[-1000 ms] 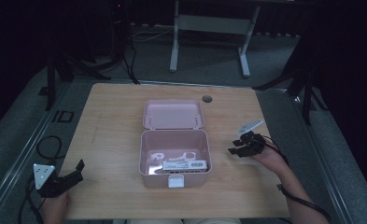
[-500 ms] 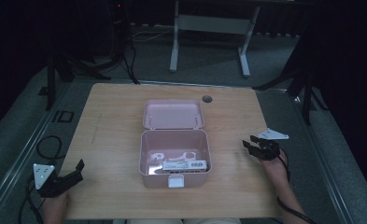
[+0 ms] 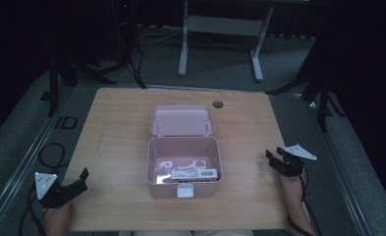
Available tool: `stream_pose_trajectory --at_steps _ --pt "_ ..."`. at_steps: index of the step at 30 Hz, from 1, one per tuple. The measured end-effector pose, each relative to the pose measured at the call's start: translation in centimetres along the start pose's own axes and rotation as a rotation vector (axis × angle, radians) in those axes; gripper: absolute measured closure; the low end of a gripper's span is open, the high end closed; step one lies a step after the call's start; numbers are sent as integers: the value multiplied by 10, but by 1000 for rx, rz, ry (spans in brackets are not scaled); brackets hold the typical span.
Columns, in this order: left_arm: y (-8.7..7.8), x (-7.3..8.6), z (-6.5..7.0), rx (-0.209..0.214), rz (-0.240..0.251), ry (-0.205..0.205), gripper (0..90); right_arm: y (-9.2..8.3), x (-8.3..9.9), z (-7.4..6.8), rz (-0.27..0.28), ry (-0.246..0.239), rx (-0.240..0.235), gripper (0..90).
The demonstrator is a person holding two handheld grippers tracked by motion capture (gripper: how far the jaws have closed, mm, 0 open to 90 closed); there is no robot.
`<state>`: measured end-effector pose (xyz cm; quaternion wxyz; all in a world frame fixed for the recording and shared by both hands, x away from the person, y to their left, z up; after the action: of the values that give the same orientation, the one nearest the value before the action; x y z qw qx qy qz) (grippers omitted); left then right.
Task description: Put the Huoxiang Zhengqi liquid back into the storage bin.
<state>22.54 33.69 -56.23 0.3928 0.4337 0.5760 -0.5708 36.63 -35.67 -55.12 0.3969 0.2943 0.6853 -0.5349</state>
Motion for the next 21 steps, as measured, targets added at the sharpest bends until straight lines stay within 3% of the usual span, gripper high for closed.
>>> stream_pose_trajectory --at_steps 2,4,7,8,9,16,21 --pt "0 0 0 0 0 1 16 -4 0 2 21 36 -18 387" --pt "0 0 0 0 0 0 16 -9 0 4 60 43 4 319" --pt "0 0 0 0 1 0 16 -13 1 9 106 69 28 129" --pt "0 0 0 0 1 1 16 -13 2 10 121 67 56 132" --pt "0 0 0 0 1 2 16 -13 3 12 102 41 83 121" --pt "0 0 0 -2 2 6 16 -14 5 15 75 53 50 110" --pt "-1 0 0 -1 7 5 16 -13 6 15 67 56 61 110"
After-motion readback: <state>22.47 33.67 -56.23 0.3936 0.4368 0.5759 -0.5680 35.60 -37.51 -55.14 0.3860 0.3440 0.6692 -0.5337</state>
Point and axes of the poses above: each handheld gripper's, and its own axes: y roughly forward along the jaws, x roughly out of its underside, z roughly to its right, the point moved 1 cm from there along y, roughly forward along the jaws, and after that the axes turned 8 degrees about y, right-handed, at the moved point
